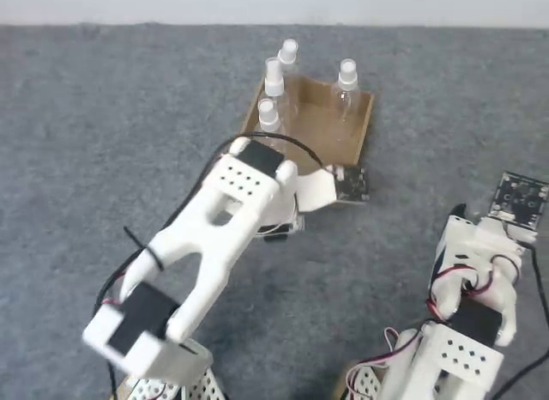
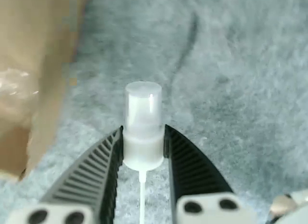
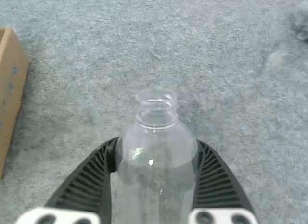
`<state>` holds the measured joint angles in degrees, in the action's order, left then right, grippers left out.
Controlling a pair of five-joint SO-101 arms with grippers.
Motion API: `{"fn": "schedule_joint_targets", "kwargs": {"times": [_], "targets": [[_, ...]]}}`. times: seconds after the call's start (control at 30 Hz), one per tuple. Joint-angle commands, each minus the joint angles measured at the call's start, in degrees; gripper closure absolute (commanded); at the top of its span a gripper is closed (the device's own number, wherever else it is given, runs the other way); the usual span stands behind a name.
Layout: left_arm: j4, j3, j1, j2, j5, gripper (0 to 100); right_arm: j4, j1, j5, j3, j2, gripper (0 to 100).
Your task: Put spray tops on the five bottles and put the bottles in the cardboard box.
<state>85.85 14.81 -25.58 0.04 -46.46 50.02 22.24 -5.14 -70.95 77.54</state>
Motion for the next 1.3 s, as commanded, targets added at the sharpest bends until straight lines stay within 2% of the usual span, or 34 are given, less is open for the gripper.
{"fn": "schedule_joint_targets", "kwargs": {"times": [0.0,0.5,0.73,0.93,1.07,1.27], "targets": [[0.8,-1.5,0.3,-9.3,5.8,99,-1.2,-1.4,0.3,1.0,1.5,93.7],[-0.4,-1.5,0.3,-20.6,23.4,99,-1.3,-2.2,0.2,1.9,1.5,93.7],[-0.9,-1.5,0.3,-30.9,29.3,99,-1.1,-8.6,0.1,3.1,1.5,93.7],[-0.5,-1.5,0.2,-38.3,37.8,99,-0.7,-13.3,0.0,6.2,1.5,95.1],[-0.8,-1.5,0.2,-41.9,42.3,99,-0.7,-16.0,-5.1,9.0,1.5,98.3],[-1.0,-1.5,0.2,-45.1,55.3,99,-0.7,-18.3,-6.7,9.3,1.5,98.3]]}}
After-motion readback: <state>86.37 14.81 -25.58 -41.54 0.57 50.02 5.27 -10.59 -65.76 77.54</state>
